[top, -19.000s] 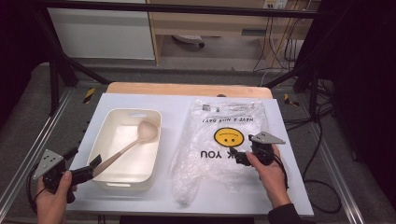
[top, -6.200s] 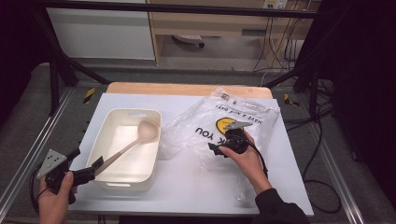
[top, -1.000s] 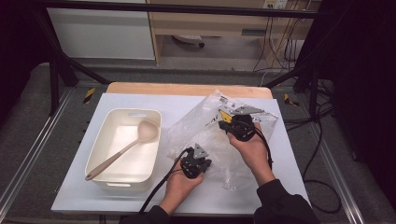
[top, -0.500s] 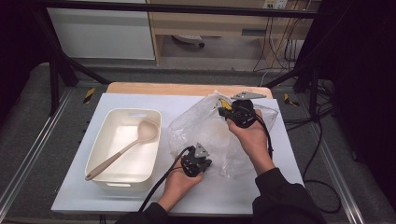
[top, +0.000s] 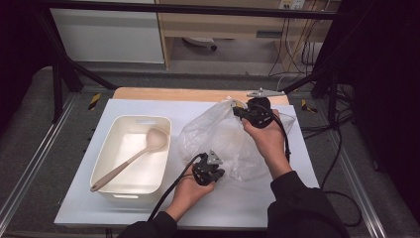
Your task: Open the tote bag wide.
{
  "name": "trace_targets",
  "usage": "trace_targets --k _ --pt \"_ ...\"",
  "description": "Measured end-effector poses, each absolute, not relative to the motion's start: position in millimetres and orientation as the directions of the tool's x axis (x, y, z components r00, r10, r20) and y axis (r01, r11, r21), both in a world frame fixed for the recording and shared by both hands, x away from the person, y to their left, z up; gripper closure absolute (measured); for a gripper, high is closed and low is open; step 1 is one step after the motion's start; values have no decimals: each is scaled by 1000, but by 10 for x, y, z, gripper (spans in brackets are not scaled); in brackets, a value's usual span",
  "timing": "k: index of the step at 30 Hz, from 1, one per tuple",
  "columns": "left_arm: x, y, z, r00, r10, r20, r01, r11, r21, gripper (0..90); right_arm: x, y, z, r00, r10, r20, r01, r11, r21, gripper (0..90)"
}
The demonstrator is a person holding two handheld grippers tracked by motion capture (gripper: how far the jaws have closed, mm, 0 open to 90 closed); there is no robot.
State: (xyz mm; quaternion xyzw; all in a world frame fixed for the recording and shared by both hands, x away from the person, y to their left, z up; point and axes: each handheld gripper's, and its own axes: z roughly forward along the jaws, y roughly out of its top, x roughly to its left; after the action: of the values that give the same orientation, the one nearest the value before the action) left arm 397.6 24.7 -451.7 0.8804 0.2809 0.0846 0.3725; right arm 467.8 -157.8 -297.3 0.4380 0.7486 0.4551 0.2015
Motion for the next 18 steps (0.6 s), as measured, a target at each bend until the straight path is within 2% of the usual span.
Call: trace_targets --k 6,18 --pt "4034 235 -4476 835 547 -56 437 -598 672 900 4693 -1580 -2946 -526 845 94 476 201 856 900" --pt "4167 257 -4464 815 579 -27 443 -593 672 900 4784 -1545 -2882 -516 850 109 479 181 859 900"
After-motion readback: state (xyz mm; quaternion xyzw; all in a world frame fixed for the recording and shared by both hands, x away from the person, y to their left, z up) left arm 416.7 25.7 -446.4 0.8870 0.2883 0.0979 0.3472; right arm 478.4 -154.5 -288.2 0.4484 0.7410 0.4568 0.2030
